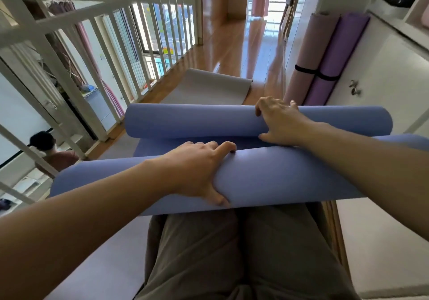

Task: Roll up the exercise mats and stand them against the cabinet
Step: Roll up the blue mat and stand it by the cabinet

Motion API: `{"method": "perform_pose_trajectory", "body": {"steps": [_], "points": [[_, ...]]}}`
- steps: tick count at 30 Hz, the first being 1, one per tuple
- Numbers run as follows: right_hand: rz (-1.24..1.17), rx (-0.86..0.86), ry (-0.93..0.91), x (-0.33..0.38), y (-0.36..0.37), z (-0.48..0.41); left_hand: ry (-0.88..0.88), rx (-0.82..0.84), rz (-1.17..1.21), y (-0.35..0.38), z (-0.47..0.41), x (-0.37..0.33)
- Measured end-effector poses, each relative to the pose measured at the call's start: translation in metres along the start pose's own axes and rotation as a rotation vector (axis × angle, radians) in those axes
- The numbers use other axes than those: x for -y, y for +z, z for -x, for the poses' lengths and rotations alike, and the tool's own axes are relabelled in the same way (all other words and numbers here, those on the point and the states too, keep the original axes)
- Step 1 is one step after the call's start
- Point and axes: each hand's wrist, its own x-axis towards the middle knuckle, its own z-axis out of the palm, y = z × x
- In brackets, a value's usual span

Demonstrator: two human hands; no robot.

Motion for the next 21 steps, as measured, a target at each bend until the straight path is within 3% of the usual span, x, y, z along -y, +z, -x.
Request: {"method": "perform_pose_trajectory", "body": {"steps": [10, 17, 21], "points": [[0.184, -0.08, 0.025, -0.019, 0.016, -0.019, 0.037, -0.011, 0.024, 0.0, -0.012, -0.001], [0.046, -0.369, 0.078, -0.045, 0.008, -0.003, 0.167, -0.157, -0.126, -0.008, -0.035, -0.013], [0.017, -0.481, 0.067, -0.063, 0.004, 0.008, 0.187, -0.149, -0.17, -0.013, -0.049, -0.023]]}}
